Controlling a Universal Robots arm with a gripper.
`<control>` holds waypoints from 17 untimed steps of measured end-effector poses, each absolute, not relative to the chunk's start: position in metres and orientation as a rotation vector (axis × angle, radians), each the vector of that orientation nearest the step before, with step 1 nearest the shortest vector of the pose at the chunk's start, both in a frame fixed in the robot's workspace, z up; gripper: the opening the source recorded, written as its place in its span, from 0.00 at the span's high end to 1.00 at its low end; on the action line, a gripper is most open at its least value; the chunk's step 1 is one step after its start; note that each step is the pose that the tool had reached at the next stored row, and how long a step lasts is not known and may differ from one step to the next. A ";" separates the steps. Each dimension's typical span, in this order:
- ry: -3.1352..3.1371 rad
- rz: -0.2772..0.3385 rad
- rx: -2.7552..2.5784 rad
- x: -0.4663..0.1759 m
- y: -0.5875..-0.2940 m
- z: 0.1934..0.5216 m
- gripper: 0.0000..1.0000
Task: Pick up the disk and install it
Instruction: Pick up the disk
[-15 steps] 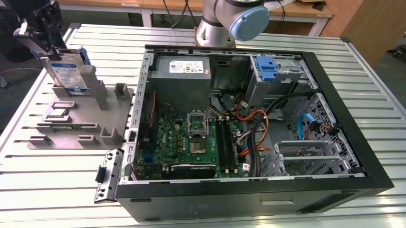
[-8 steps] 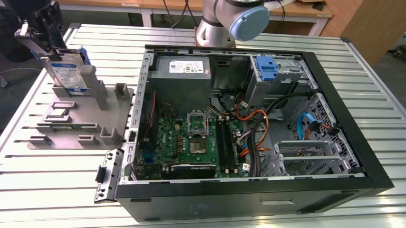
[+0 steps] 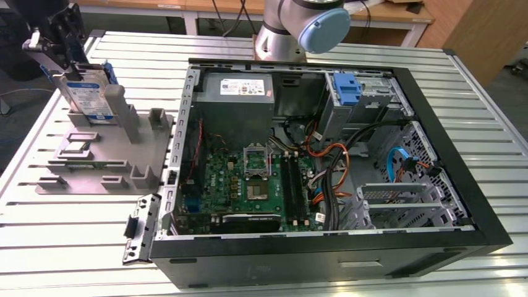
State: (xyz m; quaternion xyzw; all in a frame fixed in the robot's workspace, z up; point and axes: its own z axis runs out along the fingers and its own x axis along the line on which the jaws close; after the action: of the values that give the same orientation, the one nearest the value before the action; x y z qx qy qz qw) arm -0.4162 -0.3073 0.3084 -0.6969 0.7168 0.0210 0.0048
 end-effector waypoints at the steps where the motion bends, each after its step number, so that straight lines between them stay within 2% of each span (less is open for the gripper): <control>1: 2.245 0.066 -2.183 -0.416 -0.307 0.308 0.53; 17: 2.245 0.066 -2.183 -0.414 -0.309 0.301 0.53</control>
State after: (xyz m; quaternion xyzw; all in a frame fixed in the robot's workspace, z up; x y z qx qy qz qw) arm -0.4144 -0.3086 0.3014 -0.6970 0.7167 0.0211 0.0047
